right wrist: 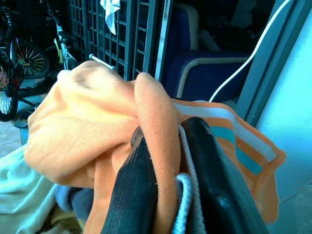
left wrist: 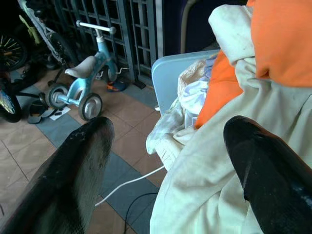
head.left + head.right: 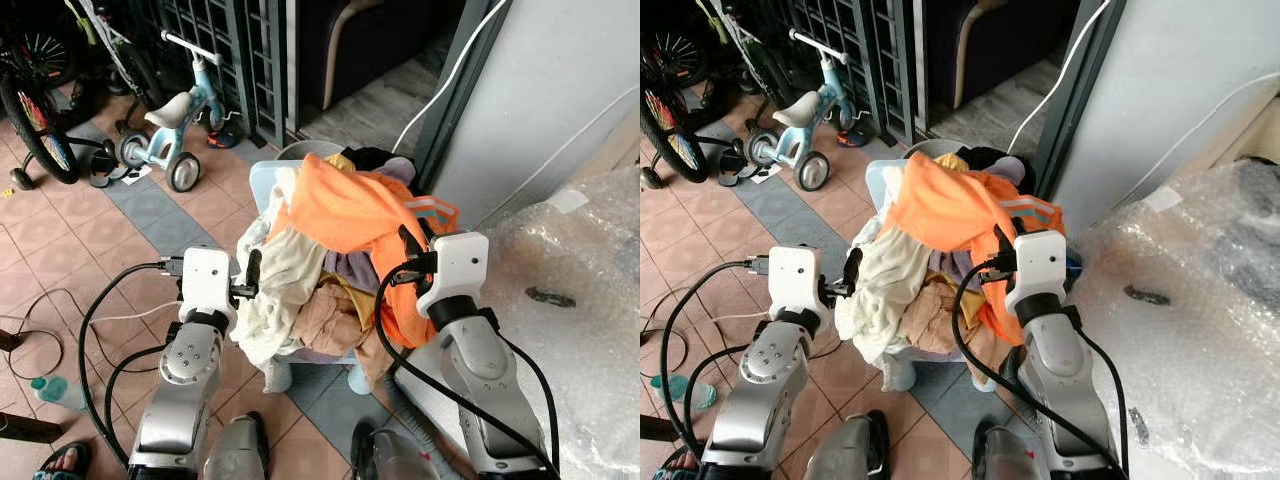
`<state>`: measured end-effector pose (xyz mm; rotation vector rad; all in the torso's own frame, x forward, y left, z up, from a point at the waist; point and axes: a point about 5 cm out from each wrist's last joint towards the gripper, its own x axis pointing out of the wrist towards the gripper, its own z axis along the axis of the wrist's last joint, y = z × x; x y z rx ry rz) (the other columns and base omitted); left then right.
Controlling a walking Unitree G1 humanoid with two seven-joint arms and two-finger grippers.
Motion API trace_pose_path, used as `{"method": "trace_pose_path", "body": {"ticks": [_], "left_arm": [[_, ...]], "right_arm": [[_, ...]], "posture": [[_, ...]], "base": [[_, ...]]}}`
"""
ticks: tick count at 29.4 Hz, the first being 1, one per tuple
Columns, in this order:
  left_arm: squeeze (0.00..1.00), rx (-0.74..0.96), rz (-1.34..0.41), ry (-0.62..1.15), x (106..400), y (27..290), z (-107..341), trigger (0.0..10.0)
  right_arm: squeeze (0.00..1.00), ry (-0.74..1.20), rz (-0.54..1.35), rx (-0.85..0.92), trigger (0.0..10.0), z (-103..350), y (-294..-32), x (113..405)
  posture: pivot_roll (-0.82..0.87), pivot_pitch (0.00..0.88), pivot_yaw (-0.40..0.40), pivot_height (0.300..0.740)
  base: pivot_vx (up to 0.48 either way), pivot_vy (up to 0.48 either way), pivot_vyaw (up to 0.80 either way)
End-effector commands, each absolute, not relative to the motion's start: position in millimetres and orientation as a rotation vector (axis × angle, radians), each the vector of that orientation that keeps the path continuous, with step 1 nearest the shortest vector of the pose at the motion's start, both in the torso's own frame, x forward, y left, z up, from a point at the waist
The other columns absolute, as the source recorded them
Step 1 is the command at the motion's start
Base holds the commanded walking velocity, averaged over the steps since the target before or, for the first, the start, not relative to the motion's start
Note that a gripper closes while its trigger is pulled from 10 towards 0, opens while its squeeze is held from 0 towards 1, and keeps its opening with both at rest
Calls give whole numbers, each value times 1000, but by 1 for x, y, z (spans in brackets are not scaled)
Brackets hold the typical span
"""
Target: Clothes washing
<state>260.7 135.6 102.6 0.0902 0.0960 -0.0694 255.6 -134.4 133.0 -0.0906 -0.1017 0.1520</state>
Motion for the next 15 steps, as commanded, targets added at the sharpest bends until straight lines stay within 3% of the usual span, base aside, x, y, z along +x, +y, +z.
{"method": "trace_pose_path", "body": {"ticks": [1,6,15], "left_arm": [[0,83,-80,103,258,134,102,10000],[0,80,-97,97,258,132,103,10000],[0,27,-94,102,260,136,106,10000]], "right_arm": [[0,-106,116,-113,10000,134,-145,257],[0,-99,83,-132,10000,134,-154,256],[0,-122,54,-106,10000,143,-154,261]], "posture": [[-25,99,4,740],[-30,100,7,740],[-27,100,3,740]], "base": [[-300,0,0],[0,0,0],[0,0,-785]]}}
